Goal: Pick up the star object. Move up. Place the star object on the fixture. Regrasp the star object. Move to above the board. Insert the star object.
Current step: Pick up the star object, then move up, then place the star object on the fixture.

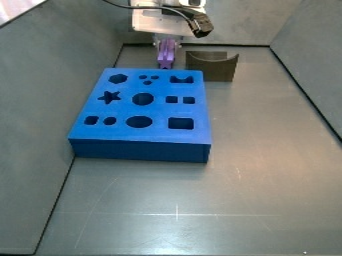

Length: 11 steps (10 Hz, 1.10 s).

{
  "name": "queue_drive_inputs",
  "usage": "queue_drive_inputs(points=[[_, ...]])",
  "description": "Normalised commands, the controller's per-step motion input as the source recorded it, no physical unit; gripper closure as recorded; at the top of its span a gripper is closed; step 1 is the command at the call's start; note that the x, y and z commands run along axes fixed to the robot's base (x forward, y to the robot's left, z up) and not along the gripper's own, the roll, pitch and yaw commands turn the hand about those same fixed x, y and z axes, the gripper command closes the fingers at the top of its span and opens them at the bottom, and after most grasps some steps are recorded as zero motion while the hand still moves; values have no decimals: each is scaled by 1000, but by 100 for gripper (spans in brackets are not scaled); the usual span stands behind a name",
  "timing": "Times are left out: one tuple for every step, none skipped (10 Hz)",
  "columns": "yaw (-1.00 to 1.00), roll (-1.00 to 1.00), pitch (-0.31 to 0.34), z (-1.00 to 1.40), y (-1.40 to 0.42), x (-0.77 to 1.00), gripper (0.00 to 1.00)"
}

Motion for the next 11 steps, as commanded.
queue_drive_inputs(points=[[0, 0, 0, 0, 0, 0, 100], [0, 0, 0, 0, 0, 0, 100], [0, 0, 0, 833, 0, 0, 100], [-5, -3, 5, 799, -15, 24, 100], [-5, -5, 43, 631, -8, 21, 100], [-5, -4, 59, 528, -3, 16, 100], [-7, 11, 66, 311, 4, 4, 100], [0, 0, 0, 1000, 0, 0, 100], [-1, 14, -12, 1000, 0, 2, 100], [-1, 15, 8, 1000, -1, -12, 100], [-2, 24, 13, 1000, 0, -16, 100]])
